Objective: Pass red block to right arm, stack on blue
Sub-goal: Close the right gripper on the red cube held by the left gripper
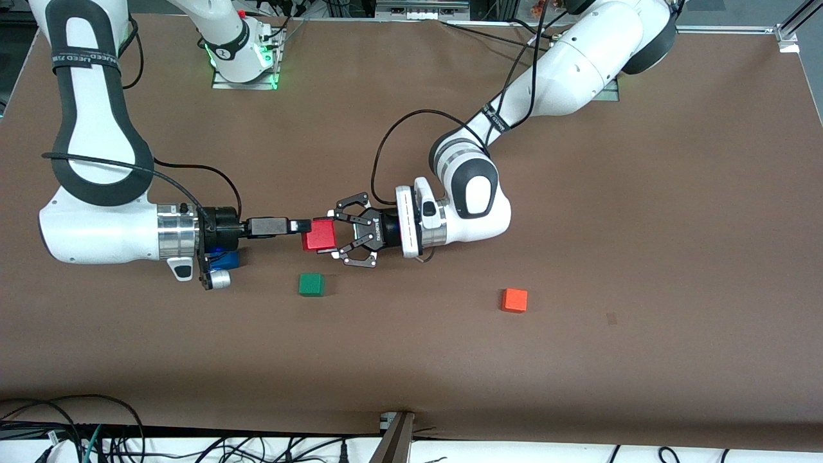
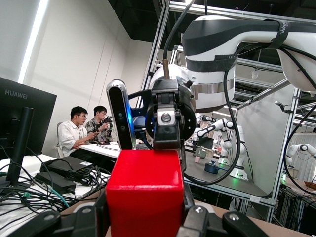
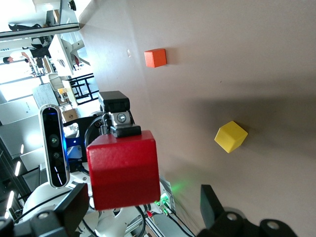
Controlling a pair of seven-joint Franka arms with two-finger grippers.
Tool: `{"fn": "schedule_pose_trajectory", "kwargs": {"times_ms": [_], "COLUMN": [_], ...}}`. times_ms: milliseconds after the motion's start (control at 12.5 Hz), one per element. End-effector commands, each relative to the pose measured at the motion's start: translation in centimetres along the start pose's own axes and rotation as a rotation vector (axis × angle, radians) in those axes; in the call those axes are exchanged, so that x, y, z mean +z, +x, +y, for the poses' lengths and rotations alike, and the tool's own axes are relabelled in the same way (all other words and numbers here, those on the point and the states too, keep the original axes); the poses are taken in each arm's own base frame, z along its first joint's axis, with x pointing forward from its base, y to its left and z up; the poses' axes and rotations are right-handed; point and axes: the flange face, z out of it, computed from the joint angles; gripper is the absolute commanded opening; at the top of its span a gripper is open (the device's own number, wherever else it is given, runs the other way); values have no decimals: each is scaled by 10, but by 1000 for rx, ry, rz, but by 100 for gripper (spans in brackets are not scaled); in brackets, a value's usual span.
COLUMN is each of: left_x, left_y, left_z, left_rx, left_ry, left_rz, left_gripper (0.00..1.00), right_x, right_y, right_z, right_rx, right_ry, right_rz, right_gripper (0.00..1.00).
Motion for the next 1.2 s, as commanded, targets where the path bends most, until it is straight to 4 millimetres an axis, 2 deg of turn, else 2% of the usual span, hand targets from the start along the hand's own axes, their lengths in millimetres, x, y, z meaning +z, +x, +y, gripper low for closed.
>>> {"fn": "schedule_pose_trajectory", "kwargs": {"times_ms": [0,320,400,480,560,640,720,960,1120], "left_x": [4,3,3,3,4,6,7,7,7], "left_y": [8,8,8,8,8,7,7,7,6], "left_z": [3,3,3,3,3,6,7,7,7], "left_rx": [-1,-2,-2,-3,-16,-21,-21,-22,-23], "left_ry": [25,27,27,27,33,30,28,29,29], "left_rz": [16,17,17,18,27,30,30,31,30], "left_gripper": [0,0,0,0,0,0,0,0,0], "right_x": [7,20,21,22,21,22,22,24,22], "right_y": [0,-2,-2,-3,-3,-2,-2,-1,-1], "right_z": [-5,-13,-13,-14,-13,-13,-13,-9,-10], "right_rx": [5,-5,-6,-10,-12,-12,-8,-6,-8], "right_ry": [15,8,7,7,7,7,7,6,7], "right_rz": [17,14,15,14,14,12,12,9,10], "right_gripper": [100,100,91,69,41,24,12,0,0]}}
